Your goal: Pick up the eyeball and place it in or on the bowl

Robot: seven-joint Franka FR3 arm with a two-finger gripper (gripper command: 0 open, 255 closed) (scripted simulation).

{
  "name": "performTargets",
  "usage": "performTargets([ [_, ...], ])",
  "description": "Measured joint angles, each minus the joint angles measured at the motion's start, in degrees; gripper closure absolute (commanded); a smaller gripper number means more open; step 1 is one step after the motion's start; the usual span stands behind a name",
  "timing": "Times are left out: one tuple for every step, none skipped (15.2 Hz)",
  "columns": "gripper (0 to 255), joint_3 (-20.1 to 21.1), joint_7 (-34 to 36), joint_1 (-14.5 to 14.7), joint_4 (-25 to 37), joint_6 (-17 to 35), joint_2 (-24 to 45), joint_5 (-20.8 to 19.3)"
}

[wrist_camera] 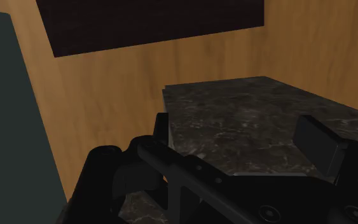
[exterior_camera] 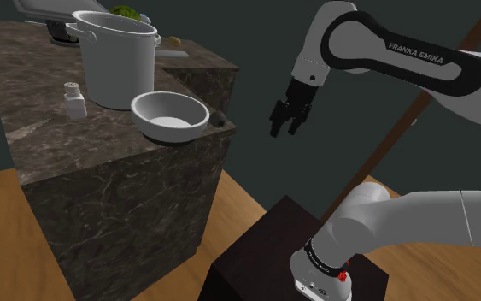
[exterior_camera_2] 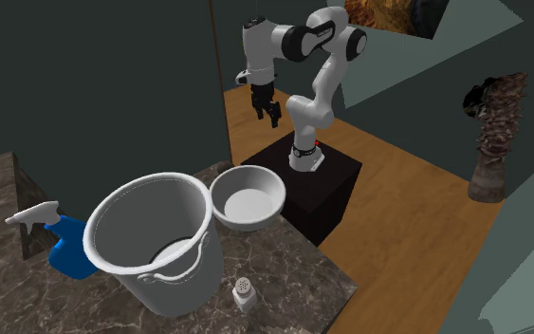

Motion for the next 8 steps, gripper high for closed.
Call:
performTargets([
  [0,0.0,0.0,0.0,0.0,0.0,0.0,0.0],
  [0,-0.1,-0.2,0.0,0.0,0.8,0.7,0.1],
  [0,-0.3,-0.6,0.1,0.4,2.4,2.4,0.4],
  [0,-0.5,-0.9,0.3,1.4,4.0,4.5,0.8],
  [0,-0.8,-1.3,0.4,1.8,5.2,5.7,1.1],
  [0,-0.7,-1.3,0.7,2.8,6.6,7.6,1.8],
  [0,-1.0,-1.9,0.8,3.5,8.3,9.6,2.1],
  [0,-1.1,-2.2,1.1,4.6,9.8,11.8,2.7],
])
